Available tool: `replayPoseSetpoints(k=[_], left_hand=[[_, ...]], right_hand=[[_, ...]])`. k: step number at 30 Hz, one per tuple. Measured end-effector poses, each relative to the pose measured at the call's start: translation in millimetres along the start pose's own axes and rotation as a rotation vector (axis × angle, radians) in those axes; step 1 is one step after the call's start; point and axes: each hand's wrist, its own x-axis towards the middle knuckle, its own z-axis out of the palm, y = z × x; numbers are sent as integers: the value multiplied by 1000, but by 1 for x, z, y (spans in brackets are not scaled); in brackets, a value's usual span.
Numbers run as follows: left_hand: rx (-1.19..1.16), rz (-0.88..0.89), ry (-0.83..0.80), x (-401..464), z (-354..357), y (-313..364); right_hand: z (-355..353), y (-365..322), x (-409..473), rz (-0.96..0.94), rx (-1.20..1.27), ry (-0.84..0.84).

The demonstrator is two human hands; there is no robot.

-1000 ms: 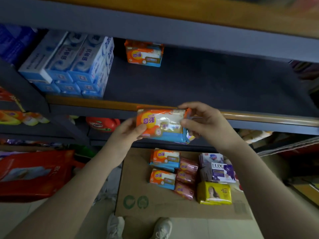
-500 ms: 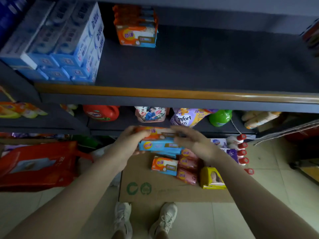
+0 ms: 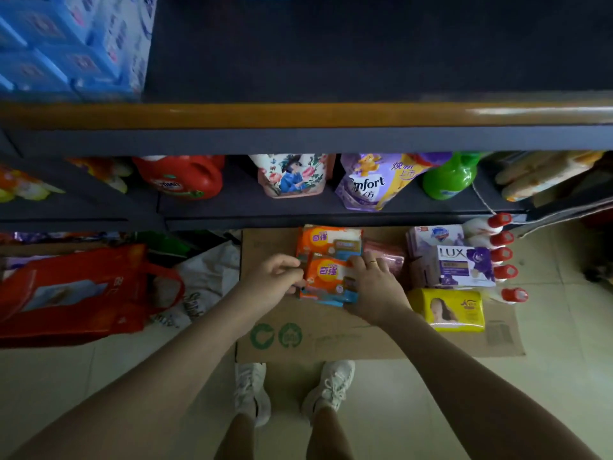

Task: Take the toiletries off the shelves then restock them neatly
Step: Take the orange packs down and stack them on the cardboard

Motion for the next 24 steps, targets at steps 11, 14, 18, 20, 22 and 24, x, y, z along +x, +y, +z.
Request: replayPoseSetpoints(k=[11,14,18,20,22,24], left_hand=[[33,-20,81,11,-39,-30],[14,45,97,7,-49,-23],[74,243,144,-4,-69,-8],[162,413,223,-13,-81,5],[239,623,336,-25,-94,26],[380,862,473,-35,-112,47]], right_hand=[[63,-6,17,39,-35,120],[59,-7,16,57,-46,144],[26,-20,10,-43,-72,221],[-4,-35,11,-150,60,252],[-45,-58,13,-261,116,244],[-87,-83,17,-389,119,352]])
